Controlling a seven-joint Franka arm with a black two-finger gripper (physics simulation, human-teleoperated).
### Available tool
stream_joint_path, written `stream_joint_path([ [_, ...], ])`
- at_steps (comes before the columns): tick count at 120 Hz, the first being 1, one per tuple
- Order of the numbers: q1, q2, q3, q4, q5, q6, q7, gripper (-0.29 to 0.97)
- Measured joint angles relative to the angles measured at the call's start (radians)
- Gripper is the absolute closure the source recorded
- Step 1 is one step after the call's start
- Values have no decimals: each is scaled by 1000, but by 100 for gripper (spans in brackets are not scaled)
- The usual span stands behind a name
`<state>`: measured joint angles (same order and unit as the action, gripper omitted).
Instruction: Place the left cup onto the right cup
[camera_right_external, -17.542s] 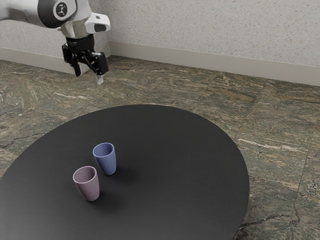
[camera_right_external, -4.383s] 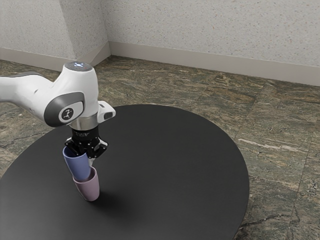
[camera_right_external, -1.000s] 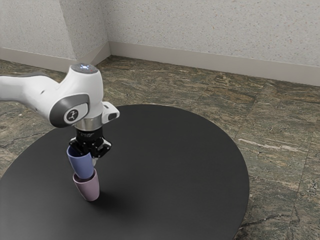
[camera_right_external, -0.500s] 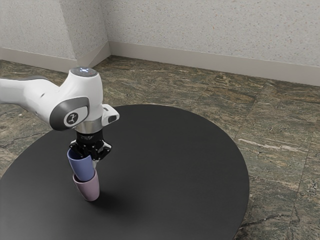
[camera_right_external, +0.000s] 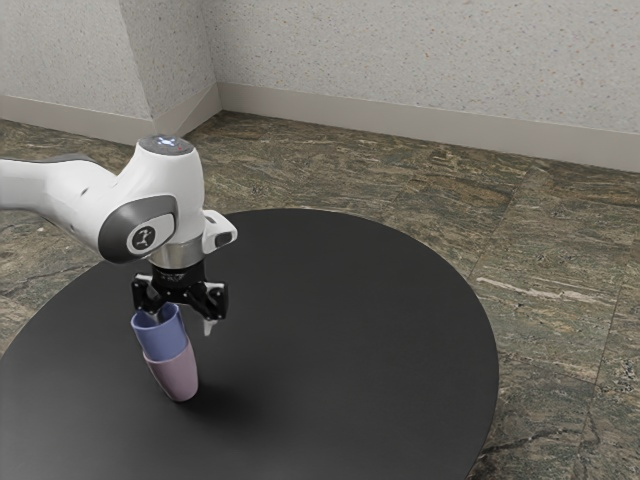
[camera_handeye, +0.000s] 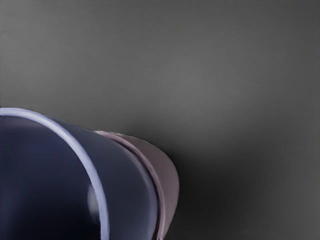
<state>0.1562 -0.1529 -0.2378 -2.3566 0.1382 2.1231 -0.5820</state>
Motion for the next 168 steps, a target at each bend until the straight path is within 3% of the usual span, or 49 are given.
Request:
stream_joint_path([
  [97,0,-18,-5,15,-2,-15,9,0],
  [168,0,6,5,203,-40,-112,54,0],
])
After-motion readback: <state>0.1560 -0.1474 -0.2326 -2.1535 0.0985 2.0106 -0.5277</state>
